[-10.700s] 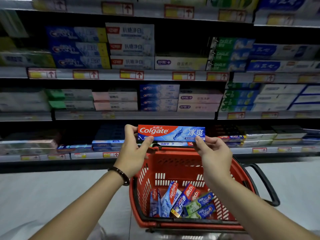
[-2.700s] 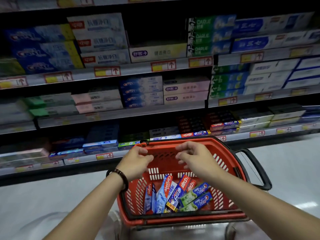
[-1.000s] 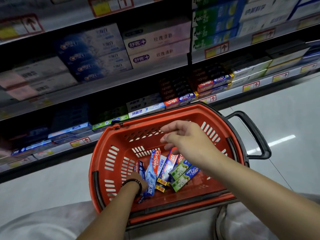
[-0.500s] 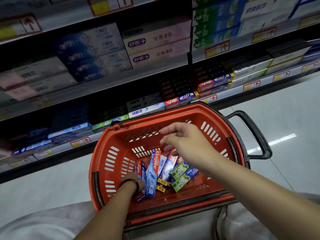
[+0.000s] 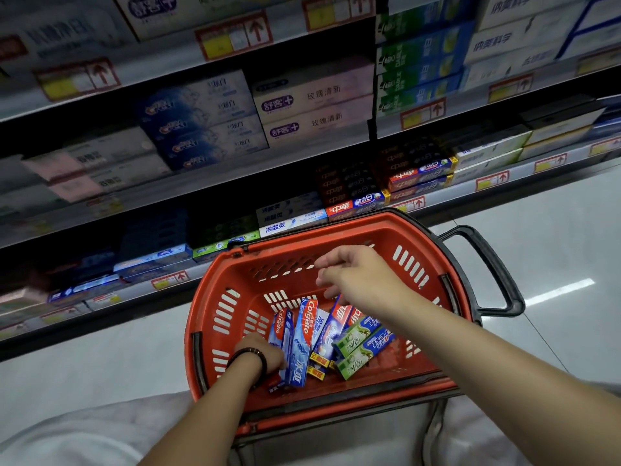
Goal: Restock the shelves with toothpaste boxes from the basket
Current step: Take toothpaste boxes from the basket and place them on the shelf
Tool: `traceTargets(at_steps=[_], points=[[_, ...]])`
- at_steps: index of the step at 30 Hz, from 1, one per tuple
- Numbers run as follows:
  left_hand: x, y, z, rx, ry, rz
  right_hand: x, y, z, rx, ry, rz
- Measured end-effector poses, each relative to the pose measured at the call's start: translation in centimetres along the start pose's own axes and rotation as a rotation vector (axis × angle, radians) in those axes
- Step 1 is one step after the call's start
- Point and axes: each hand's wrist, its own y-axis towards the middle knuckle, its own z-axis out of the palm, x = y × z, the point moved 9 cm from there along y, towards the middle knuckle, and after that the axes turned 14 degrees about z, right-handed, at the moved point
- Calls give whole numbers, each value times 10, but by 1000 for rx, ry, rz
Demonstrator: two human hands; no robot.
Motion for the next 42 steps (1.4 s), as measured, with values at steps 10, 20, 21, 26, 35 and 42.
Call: traceTargets(at_steps=[10,20,21,26,35,42], points=[[-33,-59,-25,-33,-355,86,1,-10,7,58,-76,14],[-29,-98,-58,-30,-724,97,2,-17,13,77,-151,9],[-28,-102,-61,-36,-756,97,1,-17,13,70,-159,9],[-33,-128,-83,-58,-867,139,3,-15,5,0,-222,-20],[-45,-151,-134,-104,-836,273,16,-21,-7,-91,-269,-102],[-44,-156,-157,-92,-878,284,11,-19,-4,-101,-292,-77]])
